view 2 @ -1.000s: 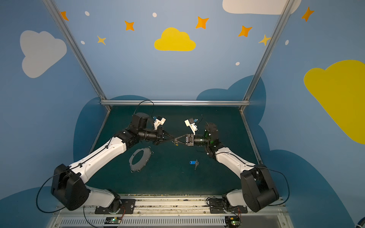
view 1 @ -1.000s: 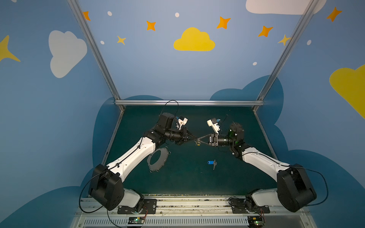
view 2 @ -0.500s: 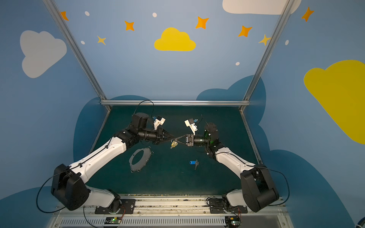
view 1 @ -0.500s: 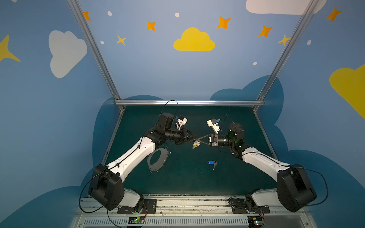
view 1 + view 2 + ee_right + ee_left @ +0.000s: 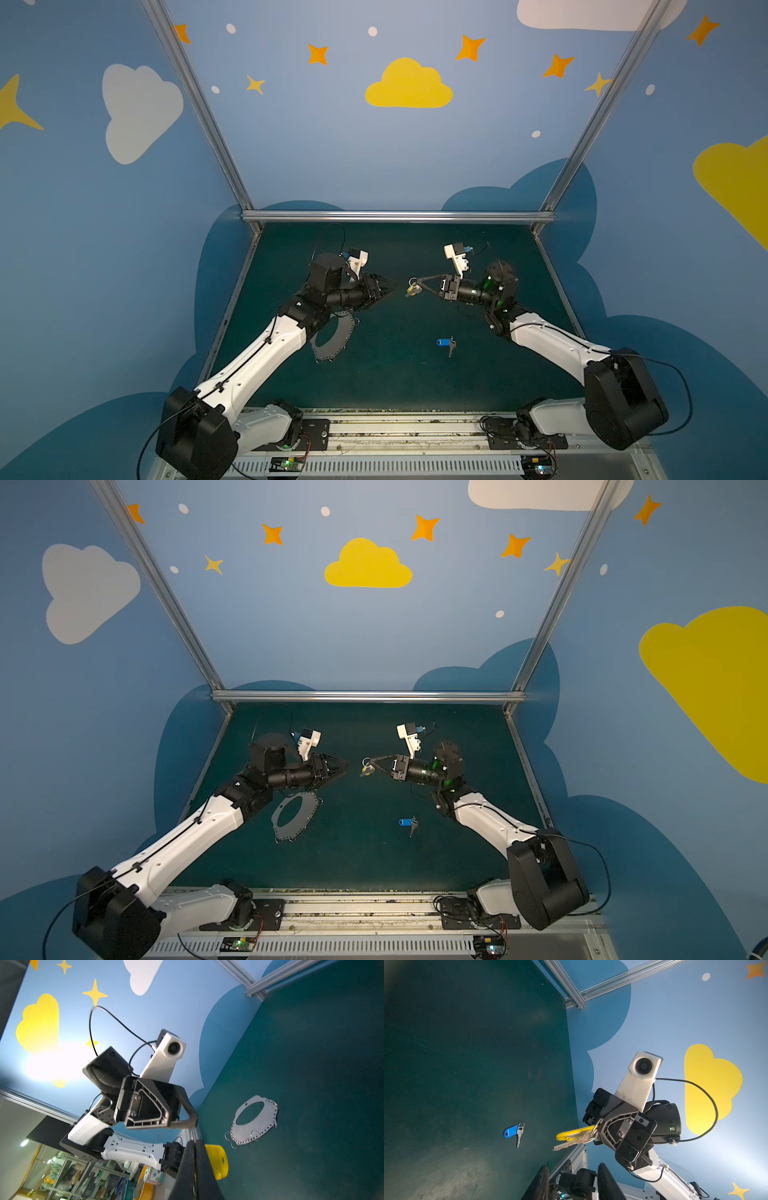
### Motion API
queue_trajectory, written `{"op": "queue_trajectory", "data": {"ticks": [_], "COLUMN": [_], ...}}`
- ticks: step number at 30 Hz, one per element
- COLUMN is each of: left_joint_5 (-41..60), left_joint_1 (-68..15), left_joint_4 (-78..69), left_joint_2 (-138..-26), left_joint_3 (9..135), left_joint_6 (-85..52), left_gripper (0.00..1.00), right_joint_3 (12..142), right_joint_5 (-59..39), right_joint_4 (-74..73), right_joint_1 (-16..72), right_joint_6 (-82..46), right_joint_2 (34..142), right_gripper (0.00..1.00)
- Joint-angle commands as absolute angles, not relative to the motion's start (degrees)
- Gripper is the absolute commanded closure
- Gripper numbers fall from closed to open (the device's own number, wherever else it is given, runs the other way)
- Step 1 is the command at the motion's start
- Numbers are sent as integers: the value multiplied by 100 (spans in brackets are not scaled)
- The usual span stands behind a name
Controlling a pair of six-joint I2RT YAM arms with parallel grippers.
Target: Put the keys on the keyring
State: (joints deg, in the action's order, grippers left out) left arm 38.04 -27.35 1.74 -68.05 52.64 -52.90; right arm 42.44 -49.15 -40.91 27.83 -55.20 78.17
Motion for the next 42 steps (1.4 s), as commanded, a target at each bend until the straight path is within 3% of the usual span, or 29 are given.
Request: {"op": "queue_trajectory", "data": {"ticks": [1, 15, 23, 26, 29, 31, 36, 42], "left_joint_5": [3615, 3525, 3486, 3459, 3253, 3129, 3375, 3912], "left_joint_1": [-2861, -3023, -3032, -3032, -3038, -3011, -2975, -2972], "left_joint_4": [-463, -665, -543, -293, 567, 1246, 2743, 3676], "left_joint_2": [-6771, -6922, -6886, -6900, -6953, -7080, -7684, -8439], "left_joint_3": [5173, 5285, 5380, 5510, 5893, 6223, 7101, 7737], "left_joint_6": [-5432, -5333, -5192, -5021, -4593, -4300, -3672, -3223], "left_gripper": [62, 74, 92, 96, 96, 96, 96, 96], "right_joint_3": [4201, 4146, 4150, 4157, 4142, 4155, 4192, 4061], "right_joint_5": [-4639, -4451, -4455, -4473, -4407, -4337, -3988, -4258], "right_joint_4": [-4728, -5105, -5141, -4935, -4293, -3521, -1907, -1983], "right_joint_1": [2940, 3305, 3336, 3331, 3267, 3181, 3002, 2858], "right_joint_6": [-5792, -5937, -5950, -5799, -5414, -4986, -3920, -3974], "right_joint_2": [7773, 8082, 8143, 8115, 7966, 7806, 7317, 7163], "right_gripper": [100, 100, 100, 94, 75, 68, 63, 67]}}
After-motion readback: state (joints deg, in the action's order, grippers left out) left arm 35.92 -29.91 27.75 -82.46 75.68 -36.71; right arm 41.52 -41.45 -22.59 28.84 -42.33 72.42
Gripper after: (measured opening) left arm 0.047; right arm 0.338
